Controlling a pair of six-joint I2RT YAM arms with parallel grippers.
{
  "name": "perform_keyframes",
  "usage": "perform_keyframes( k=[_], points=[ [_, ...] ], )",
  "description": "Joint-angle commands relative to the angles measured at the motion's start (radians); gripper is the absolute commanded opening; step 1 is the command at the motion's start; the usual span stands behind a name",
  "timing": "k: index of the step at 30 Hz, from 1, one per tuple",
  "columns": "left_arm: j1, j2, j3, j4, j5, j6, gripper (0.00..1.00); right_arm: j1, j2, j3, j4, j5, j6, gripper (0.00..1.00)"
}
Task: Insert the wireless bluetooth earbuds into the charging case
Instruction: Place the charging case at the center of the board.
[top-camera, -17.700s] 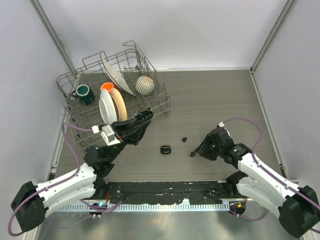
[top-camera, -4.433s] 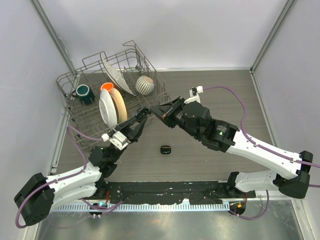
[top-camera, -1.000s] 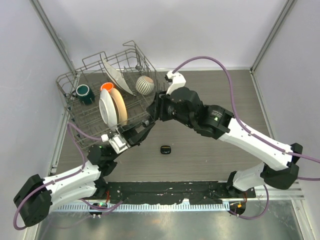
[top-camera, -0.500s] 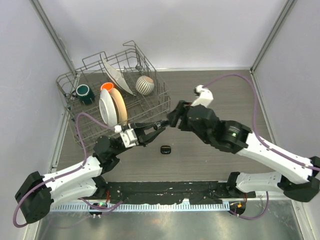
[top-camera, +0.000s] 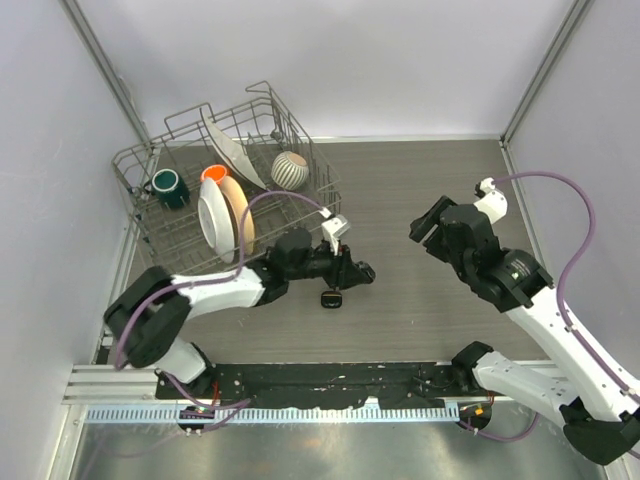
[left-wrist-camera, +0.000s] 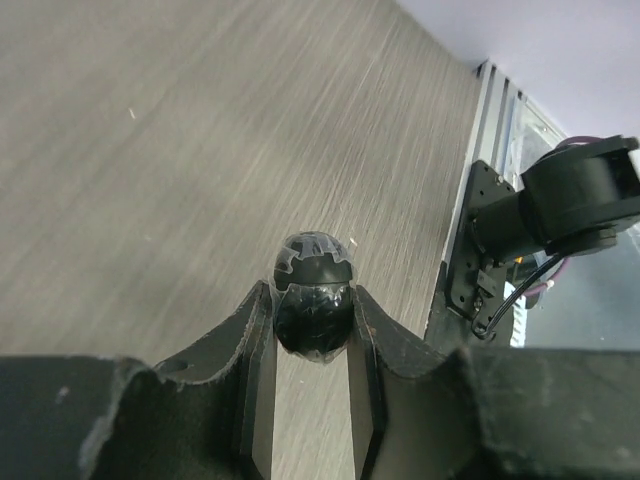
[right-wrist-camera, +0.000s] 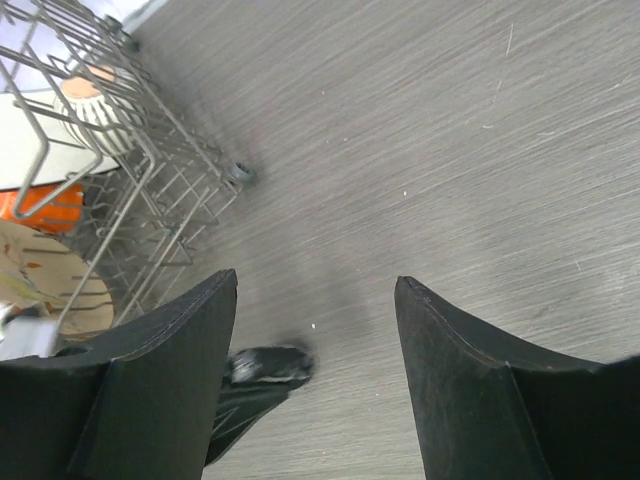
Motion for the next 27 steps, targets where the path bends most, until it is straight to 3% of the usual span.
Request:
perform_keyframes(
  k=[1,6,11,12,18,27],
  points=[
    [-0.038,0.153,0.096,-0.055,0.011,-0.2,0.01,-0.016,0.022,0.0,0.009,-0.03,-0.015,0.7],
    [-0.049,0.326,0.138,0.044,0.008,-0.359,0.05,-0.02,0.004,-0.006,0.009,-0.024,-0.018,0.7],
    [-0.058,0.424,0.144,0.097,-0.053,-0.424,0.11,-0.026,-0.019,-0.011,0.009,-0.024,-0.021,0.7],
    [-0.061,0.437,0.148,0.094,-0.063,-0.434,0.15,-0.026,-0.024,-0.014,0.012,-0.023,-0.024,0.7],
    [-0.066,0.455,0.161,0.049,-0.092,-0.452,0.6,-0.028,-0.026,-0.014,0.017,-0.034,-0.036,0.7],
    [-0.071,0.264,0.145,-0.176,-0.254,-0.281,0.82,-0.03,-0.016,-0.012,0.028,-0.032,-0.046,0.71]
  ],
)
